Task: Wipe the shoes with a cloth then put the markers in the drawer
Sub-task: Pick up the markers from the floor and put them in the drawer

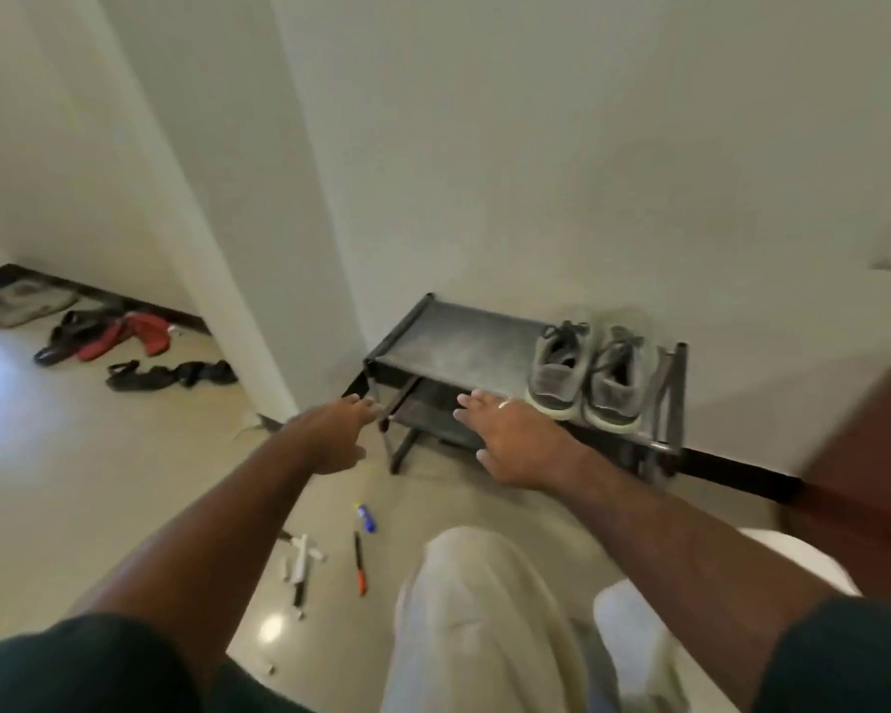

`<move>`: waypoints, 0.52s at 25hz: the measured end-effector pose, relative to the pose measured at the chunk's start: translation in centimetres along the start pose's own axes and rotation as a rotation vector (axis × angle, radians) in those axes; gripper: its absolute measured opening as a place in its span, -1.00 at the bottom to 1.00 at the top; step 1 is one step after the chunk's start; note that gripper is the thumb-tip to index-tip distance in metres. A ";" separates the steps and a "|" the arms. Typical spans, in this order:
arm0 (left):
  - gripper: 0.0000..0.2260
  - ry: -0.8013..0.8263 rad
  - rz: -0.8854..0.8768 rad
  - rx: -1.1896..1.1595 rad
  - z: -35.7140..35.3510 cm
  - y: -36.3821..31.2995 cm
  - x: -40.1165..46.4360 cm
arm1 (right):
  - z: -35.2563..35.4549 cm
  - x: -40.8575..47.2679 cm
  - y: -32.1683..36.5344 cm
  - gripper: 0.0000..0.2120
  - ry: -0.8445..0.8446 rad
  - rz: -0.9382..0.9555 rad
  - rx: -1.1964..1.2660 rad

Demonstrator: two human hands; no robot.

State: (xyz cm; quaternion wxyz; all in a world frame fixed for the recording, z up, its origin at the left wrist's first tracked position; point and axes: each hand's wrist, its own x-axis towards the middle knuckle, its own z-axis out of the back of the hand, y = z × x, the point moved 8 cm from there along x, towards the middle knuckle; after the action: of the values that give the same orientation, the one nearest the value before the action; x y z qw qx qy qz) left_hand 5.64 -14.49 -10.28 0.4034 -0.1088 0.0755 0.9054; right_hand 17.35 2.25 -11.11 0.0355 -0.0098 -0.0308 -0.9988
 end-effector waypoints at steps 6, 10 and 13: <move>-0.28 0.190 0.056 0.155 -12.7 10.4 2.8 | -12.3 13.0 5.8 -0.40 0.251 0.104 -0.031; -0.30 0.226 0.214 -0.153 -18.5 14.4 7.5 | -19.9 18.9 6.3 -0.47 0.372 -0.091 0.234; -0.32 0.126 0.502 -0.697 -24.3 16.5 9.9 | -26.4 22.1 5.4 -0.46 0.415 -0.280 0.508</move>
State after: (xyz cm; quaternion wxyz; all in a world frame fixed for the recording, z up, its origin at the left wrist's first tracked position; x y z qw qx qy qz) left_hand -9.81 -23.88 -35.49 0.1045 -0.2717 -0.1863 0.9384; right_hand -4.72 -6.30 -36.63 -0.0951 0.2065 -0.2713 -0.9353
